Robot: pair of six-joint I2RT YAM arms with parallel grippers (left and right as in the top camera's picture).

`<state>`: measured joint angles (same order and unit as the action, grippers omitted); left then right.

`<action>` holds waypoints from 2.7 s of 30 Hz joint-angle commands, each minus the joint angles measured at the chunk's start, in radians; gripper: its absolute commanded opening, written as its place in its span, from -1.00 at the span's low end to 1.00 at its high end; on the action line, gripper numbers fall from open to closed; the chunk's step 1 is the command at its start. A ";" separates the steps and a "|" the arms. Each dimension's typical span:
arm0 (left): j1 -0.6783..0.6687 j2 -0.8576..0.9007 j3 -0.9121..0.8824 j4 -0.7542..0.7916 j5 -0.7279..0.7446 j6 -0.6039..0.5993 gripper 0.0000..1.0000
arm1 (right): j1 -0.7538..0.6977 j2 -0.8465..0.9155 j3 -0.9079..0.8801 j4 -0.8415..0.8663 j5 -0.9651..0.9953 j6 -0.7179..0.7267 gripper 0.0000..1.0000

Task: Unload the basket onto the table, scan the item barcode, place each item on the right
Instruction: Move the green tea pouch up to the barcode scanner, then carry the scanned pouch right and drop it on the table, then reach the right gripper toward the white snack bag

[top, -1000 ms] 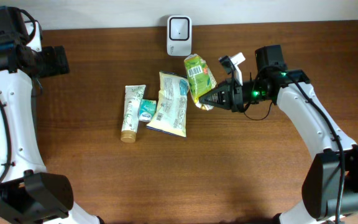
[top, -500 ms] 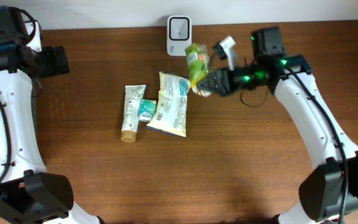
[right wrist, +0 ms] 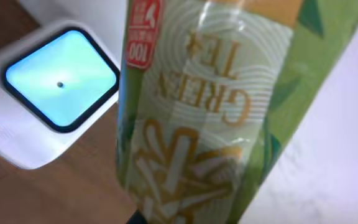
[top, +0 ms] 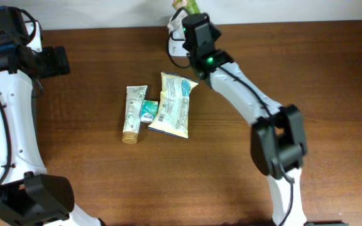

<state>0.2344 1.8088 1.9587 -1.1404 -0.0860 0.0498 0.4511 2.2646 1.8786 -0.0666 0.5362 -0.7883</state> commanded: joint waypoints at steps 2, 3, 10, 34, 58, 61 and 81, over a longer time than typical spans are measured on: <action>0.002 0.003 -0.002 0.002 0.003 0.016 0.98 | 0.005 0.120 0.021 0.230 0.161 -0.404 -0.92; 0.002 0.003 -0.002 0.002 0.003 0.016 0.98 | 0.005 0.148 0.021 0.263 0.161 -0.449 -0.92; 0.002 0.003 -0.002 0.002 0.003 0.016 0.98 | 0.004 0.194 0.021 0.318 0.156 -0.468 -0.92; 0.002 0.003 -0.002 0.002 0.003 0.016 0.98 | -0.080 -0.472 0.022 -0.538 -0.409 0.517 -0.92; 0.002 0.003 -0.002 0.002 0.003 0.016 0.98 | -0.951 -0.489 -0.736 -0.608 -0.542 1.194 -0.90; 0.002 0.003 -0.002 0.002 0.003 0.016 0.98 | -0.952 -0.489 -0.731 -0.591 -0.502 1.189 -0.18; 0.002 0.003 -0.002 0.002 0.003 0.016 0.98 | -0.207 -0.362 -0.330 -0.858 -0.946 1.220 0.98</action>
<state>0.2344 1.8088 1.9579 -1.1412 -0.0860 0.0502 0.1673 1.8141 1.5730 -0.9581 -0.3866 0.3603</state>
